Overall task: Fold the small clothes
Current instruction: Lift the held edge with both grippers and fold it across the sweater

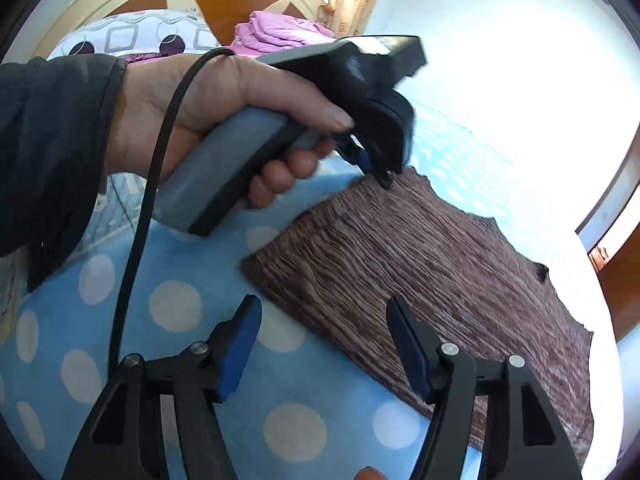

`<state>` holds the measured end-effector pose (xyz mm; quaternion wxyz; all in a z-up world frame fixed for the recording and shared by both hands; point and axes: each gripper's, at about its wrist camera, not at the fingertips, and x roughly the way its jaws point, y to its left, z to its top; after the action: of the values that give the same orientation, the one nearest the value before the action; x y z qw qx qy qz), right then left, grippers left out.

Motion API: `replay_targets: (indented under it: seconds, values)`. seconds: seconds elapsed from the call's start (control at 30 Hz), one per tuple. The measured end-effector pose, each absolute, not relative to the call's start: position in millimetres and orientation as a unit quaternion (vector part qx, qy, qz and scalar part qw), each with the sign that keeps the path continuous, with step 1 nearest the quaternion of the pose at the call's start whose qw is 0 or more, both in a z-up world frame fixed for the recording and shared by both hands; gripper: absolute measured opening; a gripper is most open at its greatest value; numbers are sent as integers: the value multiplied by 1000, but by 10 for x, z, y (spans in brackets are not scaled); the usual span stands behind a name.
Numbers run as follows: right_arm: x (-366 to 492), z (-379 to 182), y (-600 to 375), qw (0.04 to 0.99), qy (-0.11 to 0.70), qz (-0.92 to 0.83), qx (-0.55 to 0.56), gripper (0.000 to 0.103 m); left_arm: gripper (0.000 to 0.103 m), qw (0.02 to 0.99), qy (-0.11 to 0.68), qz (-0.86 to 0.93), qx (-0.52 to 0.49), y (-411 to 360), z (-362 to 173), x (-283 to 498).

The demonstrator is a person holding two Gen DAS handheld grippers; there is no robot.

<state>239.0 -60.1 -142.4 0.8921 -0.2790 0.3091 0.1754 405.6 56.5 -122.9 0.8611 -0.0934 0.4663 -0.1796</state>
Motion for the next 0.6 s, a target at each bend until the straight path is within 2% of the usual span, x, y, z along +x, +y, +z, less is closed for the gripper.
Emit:
replay_targets:
  seconds: [0.1,0.17,0.3,0.37,0.4,0.43,0.6]
  values:
    - [2438,-1457,-577,891,301,162,-300,64,9,858,468,-190,-94,584,-1243,4064]
    - [2425,-1515,-455,884,288,148,-337,59,9,857,468,-194,-96,597,-1253,4063]
    - [2453,-1645,-184,868,260,122,-406,55,9,856,467,-200,-100,605,-1271,4067]
    - [2519,-1659,-104,864,258,120,-415,41,9,856,464,-203,-101,608,-1280,4068]
    - [2574,-1663,-94,863,268,124,-411,18,9,856,464,-204,-102,612,-1282,4068]
    - [2625,-1672,-99,860,280,126,-407,8,9,856,463,-206,-104,619,-1283,4068]
    - [2499,-1493,-226,874,269,150,-375,8,9,850,468,-206,-123,661,-1256,4064]
